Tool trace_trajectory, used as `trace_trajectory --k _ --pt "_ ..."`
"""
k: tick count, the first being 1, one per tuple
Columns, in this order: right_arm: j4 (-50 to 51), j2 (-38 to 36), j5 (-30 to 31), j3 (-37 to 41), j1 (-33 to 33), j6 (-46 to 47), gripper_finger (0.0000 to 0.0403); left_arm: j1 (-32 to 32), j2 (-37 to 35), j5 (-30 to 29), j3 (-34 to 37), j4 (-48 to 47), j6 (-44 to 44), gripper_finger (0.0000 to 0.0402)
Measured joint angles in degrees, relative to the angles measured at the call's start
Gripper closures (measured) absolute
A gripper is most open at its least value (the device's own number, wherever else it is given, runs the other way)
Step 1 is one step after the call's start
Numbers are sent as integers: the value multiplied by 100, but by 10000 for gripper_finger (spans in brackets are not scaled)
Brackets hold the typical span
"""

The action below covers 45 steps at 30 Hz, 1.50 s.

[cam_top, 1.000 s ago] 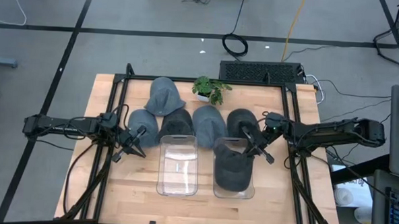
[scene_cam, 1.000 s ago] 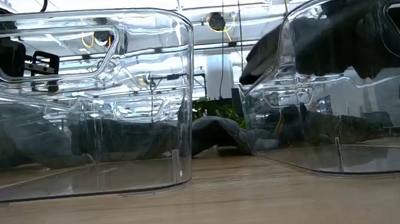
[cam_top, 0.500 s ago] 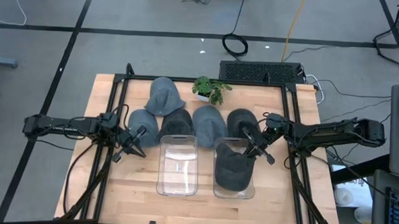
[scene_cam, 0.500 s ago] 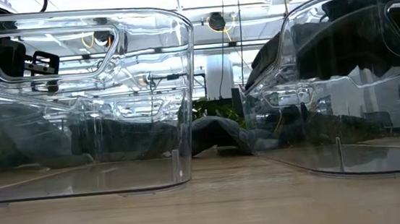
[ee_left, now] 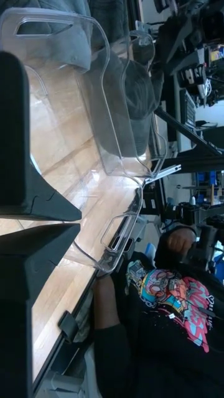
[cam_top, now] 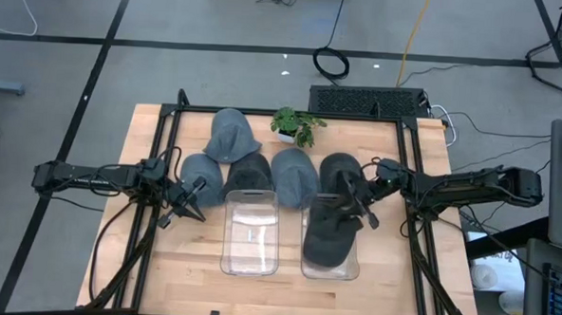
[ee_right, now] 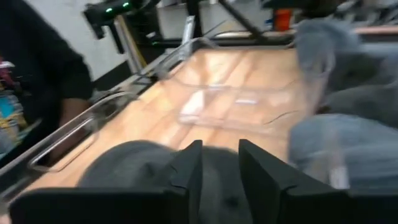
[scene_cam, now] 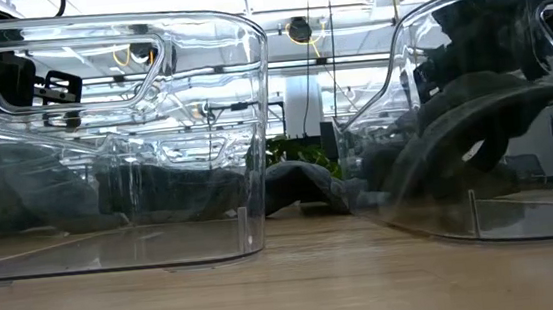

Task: Pick & Place hat
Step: Put the top black cap into the right transparent bin

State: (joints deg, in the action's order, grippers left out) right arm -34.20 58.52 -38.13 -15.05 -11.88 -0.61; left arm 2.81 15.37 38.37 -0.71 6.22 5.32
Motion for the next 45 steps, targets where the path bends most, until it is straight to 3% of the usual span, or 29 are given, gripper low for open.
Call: trace_trajectory --k 7,10,14,19,23,35,41,45 --pt "-980 -12 663 -81 30 737 277 -1 -2 0 0 0 0 376" --pt "-678 -84 660 -377 183 861 285 -1 -1 0 0 0 0 376" --pt "1358 -146 763 -1193 586 382 328 -2 0 1 0 0 -1 376" --pt "4547 -70 2203 -2490 1266 -264 394 -1 0 2 0 0 0 376" --pt "5720 -63 2777 -3018 1773 -60 397 -1 0 1 0 0 0 376" --pt "6447 -63 2498 -3074 2908 1586 403 0 -2 1 0 0 0 376" --pt "6448 -63 2497 -2775 2993 1939 403 -2 -2 0 0 0 0 376" --pt "6439 -61 2858 -2519 2899 1948 403 -1 -2 1 0 0 0 376"
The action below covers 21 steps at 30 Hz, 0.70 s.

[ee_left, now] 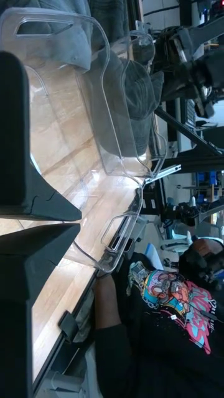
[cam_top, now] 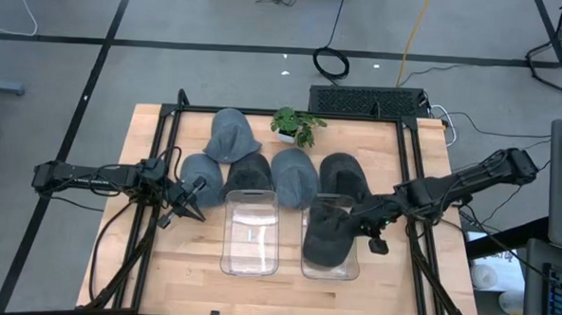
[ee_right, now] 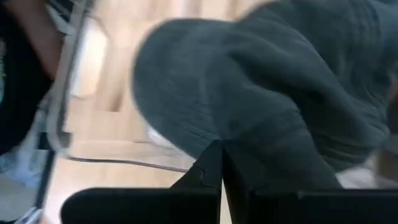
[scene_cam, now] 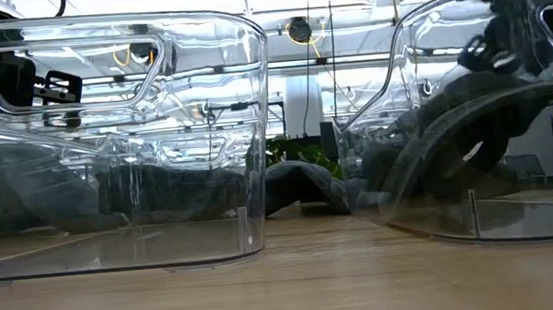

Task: Pick & Place hat
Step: Put the top black cap into the right transparent bin

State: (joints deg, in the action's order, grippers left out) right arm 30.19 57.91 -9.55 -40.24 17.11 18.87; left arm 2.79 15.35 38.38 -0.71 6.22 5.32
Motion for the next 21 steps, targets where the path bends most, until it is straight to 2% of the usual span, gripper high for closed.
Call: trace_trajectory --k 9,21 --pt "-524 0 535 423 -220 -297 403 1 2 -1 0 0 0 376" --pt "-653 363 787 560 -470 -316 403 0 0 -1 0 0 0 376"
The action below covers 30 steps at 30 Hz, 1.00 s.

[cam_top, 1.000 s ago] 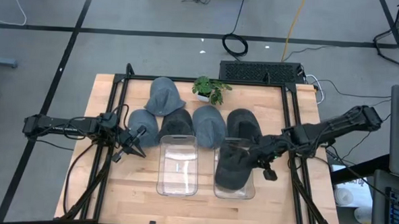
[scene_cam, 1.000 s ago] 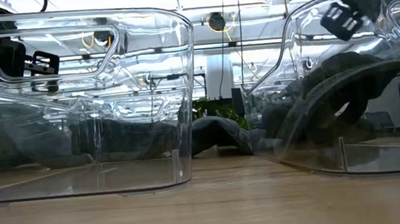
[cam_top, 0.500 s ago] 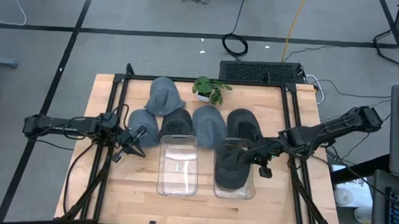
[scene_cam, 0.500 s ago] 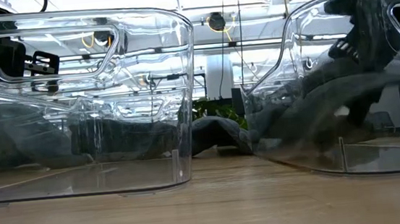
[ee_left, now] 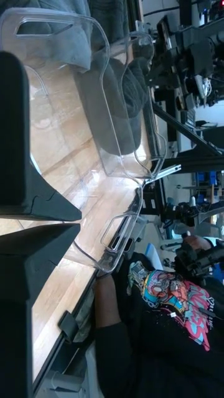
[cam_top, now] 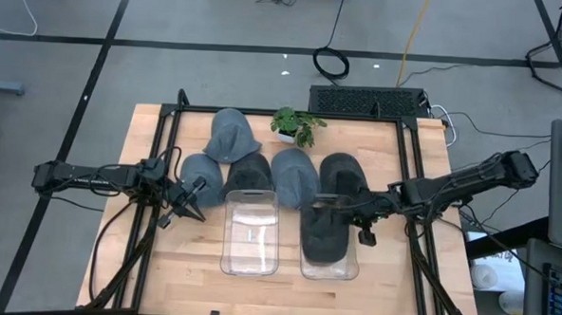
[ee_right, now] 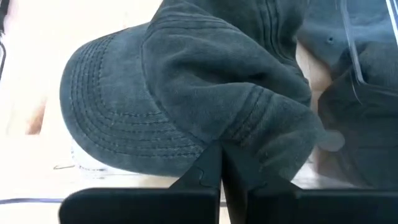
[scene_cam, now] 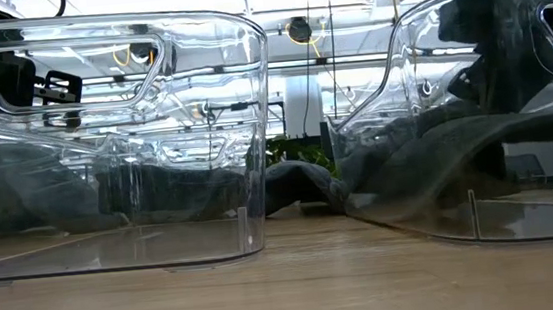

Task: Pick & Place hat
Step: Put the top black cap into the right transparent bin

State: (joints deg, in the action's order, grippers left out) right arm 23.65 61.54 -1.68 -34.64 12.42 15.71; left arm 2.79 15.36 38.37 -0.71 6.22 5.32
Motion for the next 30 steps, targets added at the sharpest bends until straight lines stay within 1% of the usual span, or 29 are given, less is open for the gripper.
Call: trace_trajectory --k 5,11,13,20,22,24,30 --pt "56 -9 -4 -153 1 -295 403 0 2 2 0 0 0 376" --pt "329 -35 59 -630 2 -773 403 0 2 2 0 -8 0 376" --pt "419 -26 172 -774 -3 -839 403 0 0 2 0 4 0 376" --pt "563 30 173 -1398 30 -890 403 0 0 0 2 0 0 376" --pt "661 180 167 -1643 70 -925 403 1 1 0 2 -2 0 376" --pt "1040 477 164 -1962 132 -938 403 2 1 0 2 0 0 376" --pt "2475 1824 80 -3241 357 -1033 403 1 1 1 2 3 0 376"
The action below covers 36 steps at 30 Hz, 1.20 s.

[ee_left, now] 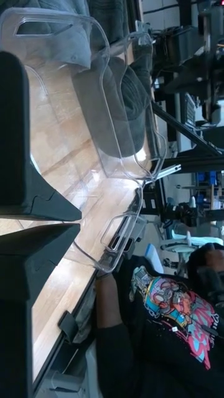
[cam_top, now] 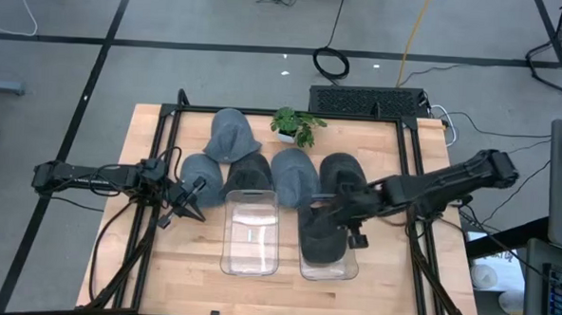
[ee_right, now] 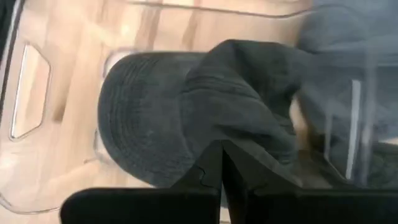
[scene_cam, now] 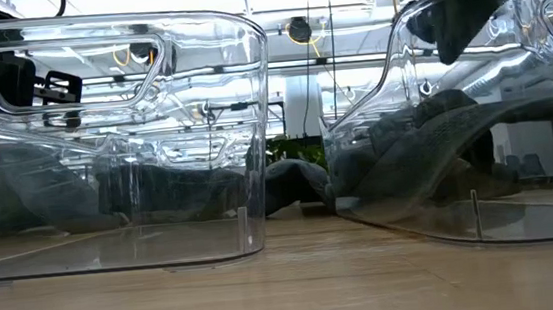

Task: Pick & Place hat
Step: Put the top black cap into the right transparent bin

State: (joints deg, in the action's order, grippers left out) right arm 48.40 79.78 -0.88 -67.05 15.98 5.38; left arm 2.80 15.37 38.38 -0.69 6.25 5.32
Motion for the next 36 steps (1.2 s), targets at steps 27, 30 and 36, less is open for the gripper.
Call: trace_trajectory --k 27,30,36 --pt "729 2436 -378 -1020 131 596 403 -1 1 -1 0 -5 0 376" --pt "734 2498 -371 -1025 133 611 403 1 1 1 0 -3 0 376" --pt "782 2287 -347 -1003 134 597 403 -1 -1 -1 0 -8 0 376"
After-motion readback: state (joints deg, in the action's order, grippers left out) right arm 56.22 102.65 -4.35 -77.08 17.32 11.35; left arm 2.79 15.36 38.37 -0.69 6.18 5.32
